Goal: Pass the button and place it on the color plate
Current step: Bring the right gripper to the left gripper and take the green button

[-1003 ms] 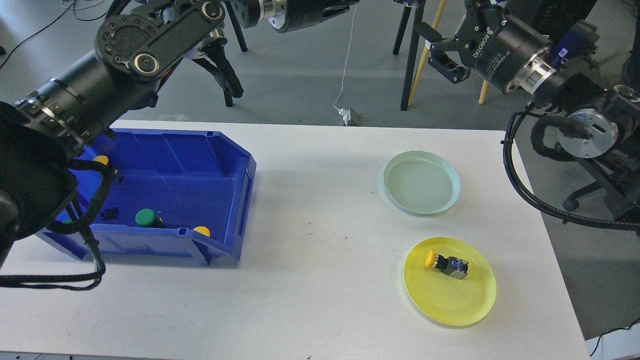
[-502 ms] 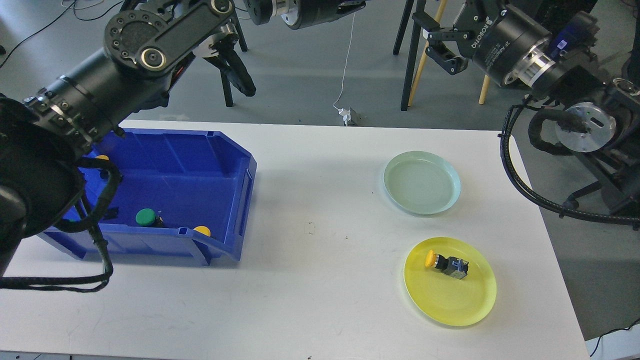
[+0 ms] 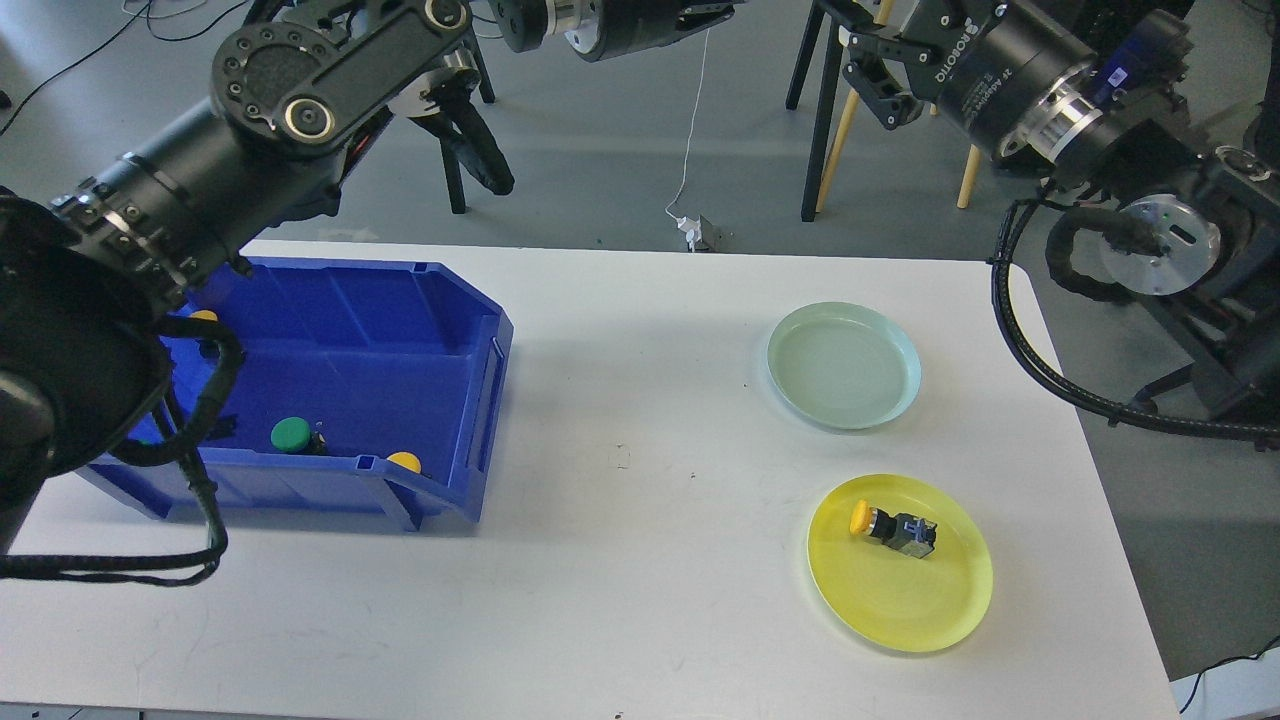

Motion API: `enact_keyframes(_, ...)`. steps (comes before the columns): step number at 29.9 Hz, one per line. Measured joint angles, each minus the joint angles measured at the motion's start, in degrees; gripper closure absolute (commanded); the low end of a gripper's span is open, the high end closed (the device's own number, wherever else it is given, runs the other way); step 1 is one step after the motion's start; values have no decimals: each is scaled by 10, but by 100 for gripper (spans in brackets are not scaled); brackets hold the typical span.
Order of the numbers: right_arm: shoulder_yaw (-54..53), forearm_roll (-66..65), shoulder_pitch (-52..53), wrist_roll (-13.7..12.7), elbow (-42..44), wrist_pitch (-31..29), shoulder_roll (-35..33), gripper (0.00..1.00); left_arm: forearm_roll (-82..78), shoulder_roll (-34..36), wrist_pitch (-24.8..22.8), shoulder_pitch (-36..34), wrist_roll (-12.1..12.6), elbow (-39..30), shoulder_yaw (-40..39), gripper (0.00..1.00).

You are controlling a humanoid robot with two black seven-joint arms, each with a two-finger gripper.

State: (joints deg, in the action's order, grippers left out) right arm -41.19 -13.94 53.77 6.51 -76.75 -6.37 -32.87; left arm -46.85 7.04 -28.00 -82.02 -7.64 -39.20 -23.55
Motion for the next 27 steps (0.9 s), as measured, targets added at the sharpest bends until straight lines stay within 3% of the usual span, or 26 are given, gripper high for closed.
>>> enact_keyframes(8,1,-2,-1,0,2,-4,-1,75,1,1,0,2,0,0,-1,61)
enact_keyframes(11,2,-3,-1,0,5,-7,-1,77,1,1,0,2,0,0,-1,59)
enact_keyframes(14,2,-3,-1,0,6,-8,0,78,1,1,0,2,0,0,-1,43)
enact_keyframes(16,2,-3,-1,0,6,-10,0,79,1,1,0,3,0,0,-1,28)
enact_keyframes(18,2,-3,-1,0,7,-11,0,79,1,1,0,3,-1,0,-1,7)
enact_keyframes(27,0,-3,0,0,7,-12,-1,80,0,2,0,5,1,0,-1,1)
